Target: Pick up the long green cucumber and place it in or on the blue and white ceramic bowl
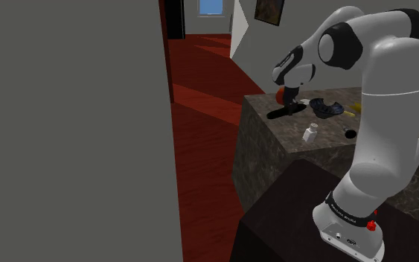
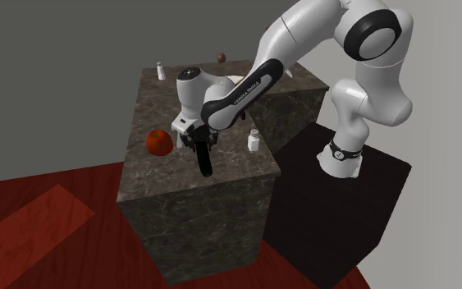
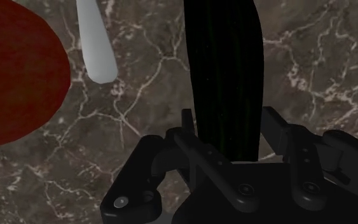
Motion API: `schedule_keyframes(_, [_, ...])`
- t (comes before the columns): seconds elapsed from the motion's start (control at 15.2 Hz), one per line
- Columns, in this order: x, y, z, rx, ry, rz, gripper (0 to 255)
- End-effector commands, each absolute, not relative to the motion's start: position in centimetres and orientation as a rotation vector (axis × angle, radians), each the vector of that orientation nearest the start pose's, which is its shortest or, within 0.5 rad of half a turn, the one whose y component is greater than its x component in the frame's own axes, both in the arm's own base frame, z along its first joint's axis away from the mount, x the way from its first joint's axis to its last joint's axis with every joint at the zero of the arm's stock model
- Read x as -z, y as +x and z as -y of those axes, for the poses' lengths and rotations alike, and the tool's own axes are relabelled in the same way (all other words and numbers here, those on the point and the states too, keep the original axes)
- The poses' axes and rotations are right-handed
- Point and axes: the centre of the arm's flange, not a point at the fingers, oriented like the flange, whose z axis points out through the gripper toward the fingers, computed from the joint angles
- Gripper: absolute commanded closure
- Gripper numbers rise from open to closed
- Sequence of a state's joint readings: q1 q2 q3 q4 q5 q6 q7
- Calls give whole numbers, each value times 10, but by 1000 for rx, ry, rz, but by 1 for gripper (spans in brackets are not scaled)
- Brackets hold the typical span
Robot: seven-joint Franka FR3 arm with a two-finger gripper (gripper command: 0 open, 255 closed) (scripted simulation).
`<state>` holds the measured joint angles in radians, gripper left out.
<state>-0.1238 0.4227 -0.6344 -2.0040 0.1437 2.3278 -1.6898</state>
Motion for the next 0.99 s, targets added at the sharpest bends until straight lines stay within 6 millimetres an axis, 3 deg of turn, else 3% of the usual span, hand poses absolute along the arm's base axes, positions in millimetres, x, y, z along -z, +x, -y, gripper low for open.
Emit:
schedule_keyframes(0.0, [-294,449,402,-217,-2878,1341,255])
schedule_keyframes(0.92, [-368,449,402,-217,-2878,1341,255])
